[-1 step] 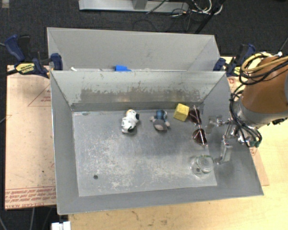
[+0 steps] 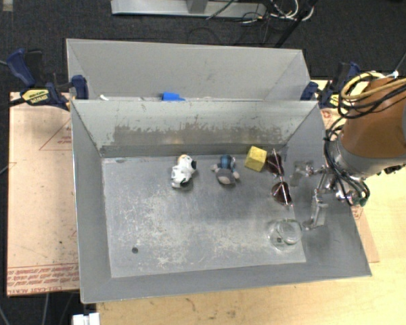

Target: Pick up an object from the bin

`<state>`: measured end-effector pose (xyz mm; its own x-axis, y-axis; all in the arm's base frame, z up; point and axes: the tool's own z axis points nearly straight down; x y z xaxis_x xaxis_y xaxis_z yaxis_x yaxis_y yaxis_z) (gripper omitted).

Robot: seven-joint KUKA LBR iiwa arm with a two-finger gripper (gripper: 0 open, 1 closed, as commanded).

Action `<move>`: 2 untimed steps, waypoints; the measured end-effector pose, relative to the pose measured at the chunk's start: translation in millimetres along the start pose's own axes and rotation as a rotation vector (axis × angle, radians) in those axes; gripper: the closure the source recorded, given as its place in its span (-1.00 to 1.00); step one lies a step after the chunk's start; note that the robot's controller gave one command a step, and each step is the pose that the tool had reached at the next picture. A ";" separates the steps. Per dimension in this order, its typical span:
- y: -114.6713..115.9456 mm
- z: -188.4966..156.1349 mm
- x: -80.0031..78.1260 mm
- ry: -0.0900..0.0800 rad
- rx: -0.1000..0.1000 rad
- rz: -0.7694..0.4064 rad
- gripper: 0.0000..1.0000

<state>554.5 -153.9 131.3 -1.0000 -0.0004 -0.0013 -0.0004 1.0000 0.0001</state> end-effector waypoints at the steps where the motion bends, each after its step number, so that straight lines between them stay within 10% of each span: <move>1: 1.2 14.3 -5.8 -0.002 0.000 -0.301 -1.00; 2: 0.4 7.7 -22.8 -0.002 -0.001 -0.390 -1.00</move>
Offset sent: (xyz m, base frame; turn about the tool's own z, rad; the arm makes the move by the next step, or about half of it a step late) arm 0.0428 0.0003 0.0056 0.0073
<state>577.3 -153.4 123.5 -0.9248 -0.3805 -0.0036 -0.3805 0.9248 0.0002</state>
